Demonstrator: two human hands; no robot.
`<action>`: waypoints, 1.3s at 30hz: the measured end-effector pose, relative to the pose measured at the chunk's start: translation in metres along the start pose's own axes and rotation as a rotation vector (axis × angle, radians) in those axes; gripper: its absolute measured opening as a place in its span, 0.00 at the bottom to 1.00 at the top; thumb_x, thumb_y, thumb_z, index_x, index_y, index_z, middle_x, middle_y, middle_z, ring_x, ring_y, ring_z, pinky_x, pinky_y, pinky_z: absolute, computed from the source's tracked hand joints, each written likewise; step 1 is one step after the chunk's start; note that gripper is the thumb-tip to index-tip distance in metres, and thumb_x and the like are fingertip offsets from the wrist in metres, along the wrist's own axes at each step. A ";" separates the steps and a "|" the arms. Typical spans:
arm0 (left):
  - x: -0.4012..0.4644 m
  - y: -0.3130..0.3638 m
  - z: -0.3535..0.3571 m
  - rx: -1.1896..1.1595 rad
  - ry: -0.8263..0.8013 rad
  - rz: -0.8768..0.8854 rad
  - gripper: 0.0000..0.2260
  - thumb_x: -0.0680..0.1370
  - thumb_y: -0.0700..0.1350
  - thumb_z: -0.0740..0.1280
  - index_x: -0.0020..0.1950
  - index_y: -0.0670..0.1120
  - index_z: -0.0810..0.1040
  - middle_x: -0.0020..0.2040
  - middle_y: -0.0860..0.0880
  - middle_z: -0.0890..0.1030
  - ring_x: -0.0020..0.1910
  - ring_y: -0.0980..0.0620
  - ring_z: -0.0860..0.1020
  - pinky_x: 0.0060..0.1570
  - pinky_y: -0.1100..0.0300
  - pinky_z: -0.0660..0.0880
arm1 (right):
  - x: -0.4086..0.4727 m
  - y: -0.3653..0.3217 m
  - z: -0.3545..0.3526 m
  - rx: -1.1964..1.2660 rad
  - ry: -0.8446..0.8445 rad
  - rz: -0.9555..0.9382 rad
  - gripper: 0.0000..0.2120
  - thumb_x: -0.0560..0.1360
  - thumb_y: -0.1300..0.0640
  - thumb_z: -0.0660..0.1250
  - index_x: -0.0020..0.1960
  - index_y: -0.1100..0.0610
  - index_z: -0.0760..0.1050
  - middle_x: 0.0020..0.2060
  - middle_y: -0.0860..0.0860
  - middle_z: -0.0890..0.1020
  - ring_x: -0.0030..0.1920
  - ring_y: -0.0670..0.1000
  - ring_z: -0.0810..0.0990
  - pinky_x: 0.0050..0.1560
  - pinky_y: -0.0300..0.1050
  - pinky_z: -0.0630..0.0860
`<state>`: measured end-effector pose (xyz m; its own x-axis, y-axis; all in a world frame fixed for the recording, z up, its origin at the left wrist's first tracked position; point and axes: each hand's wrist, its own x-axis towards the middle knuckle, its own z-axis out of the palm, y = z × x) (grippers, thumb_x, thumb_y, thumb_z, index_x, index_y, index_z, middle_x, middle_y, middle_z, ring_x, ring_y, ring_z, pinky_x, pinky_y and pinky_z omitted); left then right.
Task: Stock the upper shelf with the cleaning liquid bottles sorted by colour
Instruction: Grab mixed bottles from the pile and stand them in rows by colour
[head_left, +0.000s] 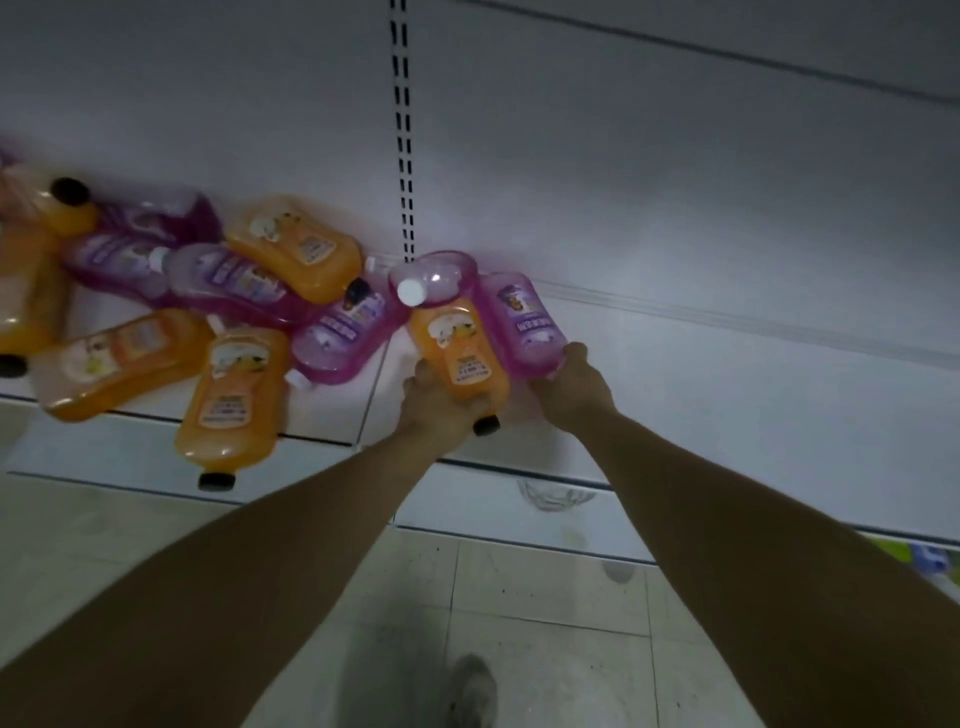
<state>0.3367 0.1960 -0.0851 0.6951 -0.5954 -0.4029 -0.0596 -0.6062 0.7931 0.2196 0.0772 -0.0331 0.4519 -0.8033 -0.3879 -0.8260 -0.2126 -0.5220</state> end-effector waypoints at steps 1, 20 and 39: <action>-0.002 0.003 0.004 0.009 0.047 -0.029 0.43 0.56 0.64 0.74 0.65 0.47 0.68 0.58 0.48 0.76 0.54 0.48 0.77 0.54 0.47 0.78 | 0.003 0.005 0.002 -0.002 0.020 -0.011 0.22 0.78 0.50 0.64 0.66 0.59 0.62 0.57 0.59 0.78 0.56 0.62 0.78 0.50 0.48 0.71; -0.073 0.028 -0.087 0.300 -0.134 0.060 0.25 0.68 0.41 0.75 0.63 0.45 0.73 0.59 0.47 0.78 0.54 0.47 0.77 0.49 0.55 0.76 | -0.074 -0.010 -0.043 0.107 0.349 -0.348 0.16 0.80 0.59 0.57 0.68 0.57 0.70 0.63 0.60 0.69 0.54 0.65 0.76 0.56 0.50 0.71; -0.064 0.079 -0.031 0.124 0.034 0.418 0.37 0.70 0.39 0.73 0.74 0.50 0.59 0.68 0.49 0.70 0.64 0.51 0.71 0.58 0.63 0.67 | -0.058 0.039 -0.025 0.343 0.105 -0.278 0.40 0.72 0.57 0.73 0.76 0.45 0.55 0.65 0.52 0.74 0.63 0.56 0.75 0.61 0.43 0.70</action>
<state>0.3095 0.2027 0.0178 0.6162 -0.7865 -0.0418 -0.4248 -0.3765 0.8233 0.1528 0.1012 -0.0120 0.5895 -0.7976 -0.1274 -0.5107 -0.2458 -0.8238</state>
